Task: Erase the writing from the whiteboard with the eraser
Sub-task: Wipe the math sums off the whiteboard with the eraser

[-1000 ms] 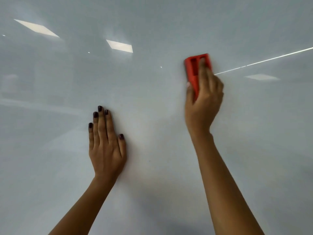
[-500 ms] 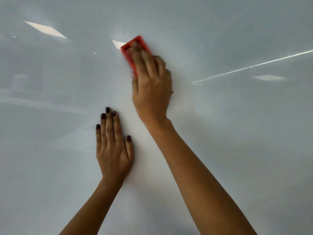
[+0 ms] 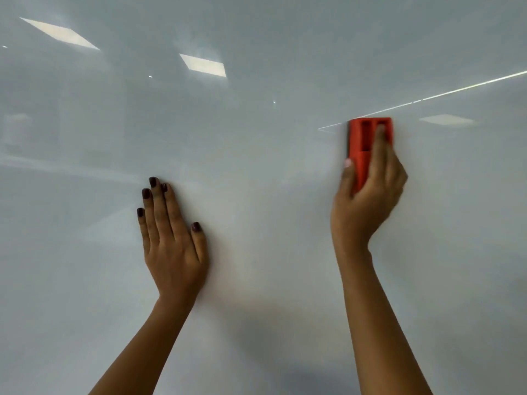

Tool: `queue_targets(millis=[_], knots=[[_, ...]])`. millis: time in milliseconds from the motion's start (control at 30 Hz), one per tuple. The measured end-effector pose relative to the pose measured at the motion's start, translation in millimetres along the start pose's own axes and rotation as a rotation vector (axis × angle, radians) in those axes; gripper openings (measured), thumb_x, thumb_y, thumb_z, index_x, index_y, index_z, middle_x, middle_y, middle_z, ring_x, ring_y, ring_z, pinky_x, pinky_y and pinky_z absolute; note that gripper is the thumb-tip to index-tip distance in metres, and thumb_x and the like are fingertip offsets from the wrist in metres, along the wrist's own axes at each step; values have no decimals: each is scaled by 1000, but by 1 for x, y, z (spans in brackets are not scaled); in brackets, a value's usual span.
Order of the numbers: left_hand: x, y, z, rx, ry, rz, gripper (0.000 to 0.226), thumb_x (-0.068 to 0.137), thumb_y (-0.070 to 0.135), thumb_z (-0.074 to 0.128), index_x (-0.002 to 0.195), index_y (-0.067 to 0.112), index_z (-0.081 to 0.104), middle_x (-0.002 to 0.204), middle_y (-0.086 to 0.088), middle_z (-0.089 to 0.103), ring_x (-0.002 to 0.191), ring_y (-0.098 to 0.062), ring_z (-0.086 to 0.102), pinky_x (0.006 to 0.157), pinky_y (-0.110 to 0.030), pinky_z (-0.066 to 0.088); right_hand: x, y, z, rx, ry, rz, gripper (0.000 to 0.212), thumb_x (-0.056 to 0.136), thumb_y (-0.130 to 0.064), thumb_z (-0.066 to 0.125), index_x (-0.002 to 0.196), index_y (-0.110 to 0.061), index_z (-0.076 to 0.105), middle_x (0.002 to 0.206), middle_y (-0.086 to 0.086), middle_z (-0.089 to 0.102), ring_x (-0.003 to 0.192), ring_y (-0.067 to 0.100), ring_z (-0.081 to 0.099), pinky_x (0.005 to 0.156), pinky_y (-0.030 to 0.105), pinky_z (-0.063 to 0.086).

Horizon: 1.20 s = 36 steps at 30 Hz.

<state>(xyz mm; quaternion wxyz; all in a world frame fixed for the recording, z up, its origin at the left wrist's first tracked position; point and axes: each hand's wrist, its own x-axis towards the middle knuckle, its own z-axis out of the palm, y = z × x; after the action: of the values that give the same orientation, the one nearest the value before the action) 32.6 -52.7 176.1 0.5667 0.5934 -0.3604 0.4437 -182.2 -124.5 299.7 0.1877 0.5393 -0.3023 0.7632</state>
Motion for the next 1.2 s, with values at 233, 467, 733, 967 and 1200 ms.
queue_targets(millis=[233,467,733,967,1200], knots=[[-2,-4,-3,-33,5,25,63,95,13,33,155,-1,21,164,-15,16,154,-26,11,126,-42,10,-84,-32,5,-20,-149,-381,50,94,-18,61,142,-11,50,145,4,54,124,33,52,104,40,42],[-33,-39,-17,1,-86,119,59,97,13,30,155,2,24,163,-12,21,154,-20,10,126,-40,12,-150,20,-33,-36,-361,-664,63,86,-13,74,143,-16,49,145,-3,53,128,28,54,102,36,46],[-81,-54,-27,55,-194,26,60,98,16,27,155,-1,19,163,-15,17,154,-18,0,126,-36,1,-130,16,-28,10,-90,64,46,97,-20,52,141,-7,49,144,10,53,124,35,49,114,28,26],[-81,-56,-32,35,-218,41,59,99,17,29,155,0,20,164,-14,15,154,-19,1,126,-37,3,-223,11,-43,16,-509,-781,50,101,-7,44,149,-20,40,149,-7,49,135,27,48,102,37,47],[-80,-55,-35,59,-243,39,59,101,19,28,156,1,17,165,-11,12,154,-17,-1,126,-35,2,-185,32,-52,-8,-364,-490,51,90,-10,67,138,-11,52,141,0,55,119,32,57,99,40,49]])
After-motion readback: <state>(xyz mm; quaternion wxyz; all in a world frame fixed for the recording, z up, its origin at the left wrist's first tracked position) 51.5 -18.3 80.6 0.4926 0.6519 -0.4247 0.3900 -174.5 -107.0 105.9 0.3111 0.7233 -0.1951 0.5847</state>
